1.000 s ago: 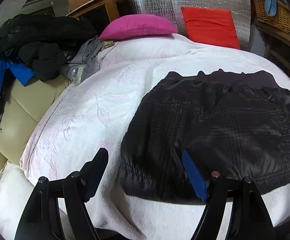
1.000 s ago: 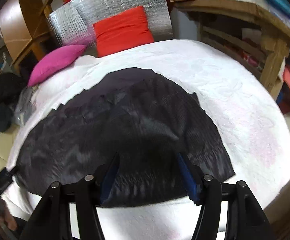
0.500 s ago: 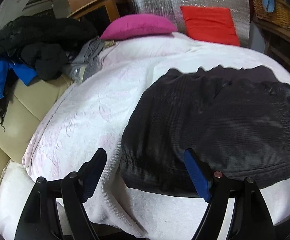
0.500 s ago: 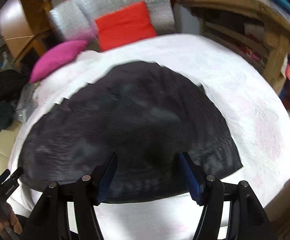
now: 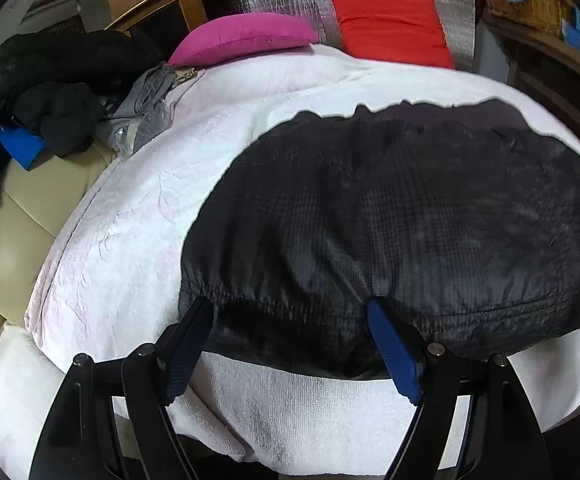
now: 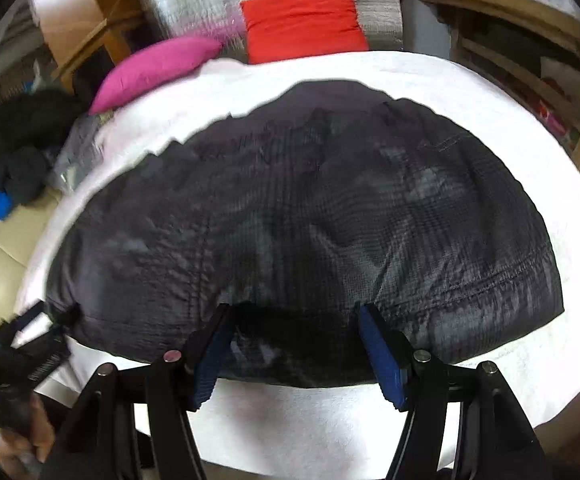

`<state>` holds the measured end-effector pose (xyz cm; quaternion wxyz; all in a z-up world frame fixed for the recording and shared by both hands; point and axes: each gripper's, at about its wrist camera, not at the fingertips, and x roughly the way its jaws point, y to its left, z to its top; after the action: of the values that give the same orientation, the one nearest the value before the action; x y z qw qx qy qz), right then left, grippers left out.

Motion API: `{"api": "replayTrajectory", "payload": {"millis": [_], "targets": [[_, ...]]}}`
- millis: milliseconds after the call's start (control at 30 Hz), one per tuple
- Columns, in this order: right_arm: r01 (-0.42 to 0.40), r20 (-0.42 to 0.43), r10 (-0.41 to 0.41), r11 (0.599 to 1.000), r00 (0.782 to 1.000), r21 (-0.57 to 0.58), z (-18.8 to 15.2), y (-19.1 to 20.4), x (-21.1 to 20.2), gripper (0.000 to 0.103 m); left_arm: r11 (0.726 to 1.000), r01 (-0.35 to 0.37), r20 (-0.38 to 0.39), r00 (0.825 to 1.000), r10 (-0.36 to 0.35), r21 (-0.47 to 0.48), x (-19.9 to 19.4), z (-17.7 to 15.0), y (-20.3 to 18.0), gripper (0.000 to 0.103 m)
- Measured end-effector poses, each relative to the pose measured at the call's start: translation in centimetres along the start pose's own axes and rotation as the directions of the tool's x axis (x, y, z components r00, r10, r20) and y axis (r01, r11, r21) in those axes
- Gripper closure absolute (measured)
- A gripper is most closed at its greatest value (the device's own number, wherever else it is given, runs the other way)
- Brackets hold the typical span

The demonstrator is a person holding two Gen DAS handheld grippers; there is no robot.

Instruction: Fold large clothes

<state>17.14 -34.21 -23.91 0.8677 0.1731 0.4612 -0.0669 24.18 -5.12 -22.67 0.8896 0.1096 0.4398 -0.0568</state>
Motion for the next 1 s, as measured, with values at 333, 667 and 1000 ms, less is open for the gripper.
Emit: {"api": "replayTrajectory", "payload": {"millis": [333, 667, 1000], "targets": [[0.070, 0.109, -0.091, 0.980, 0.990, 0.188, 2.8, -11.3, -6.6, 0.019, 0.982, 0.023, -0.069, 0.997, -0.037, -0.189, 1.1, 2.5, 8.2, 0.023], [-0.130, -0.014, 0.151, 0.895, 0.988, 0.427, 3.1, -19.1, -0.6, 0.038, 0.885, 0.311, -0.170, 0.907, -0.385, -0.346, 5.7, 2.1, 10.0, 0.052], [0.017, -0.046, 0.000, 0.929, 0.999, 0.371, 2.8, -18.0, -2.1, 0.049, 0.996, 0.021, -0.124, 0.992, -0.033, -0.091, 1.6, 3.1, 5.1, 0.047]]}}
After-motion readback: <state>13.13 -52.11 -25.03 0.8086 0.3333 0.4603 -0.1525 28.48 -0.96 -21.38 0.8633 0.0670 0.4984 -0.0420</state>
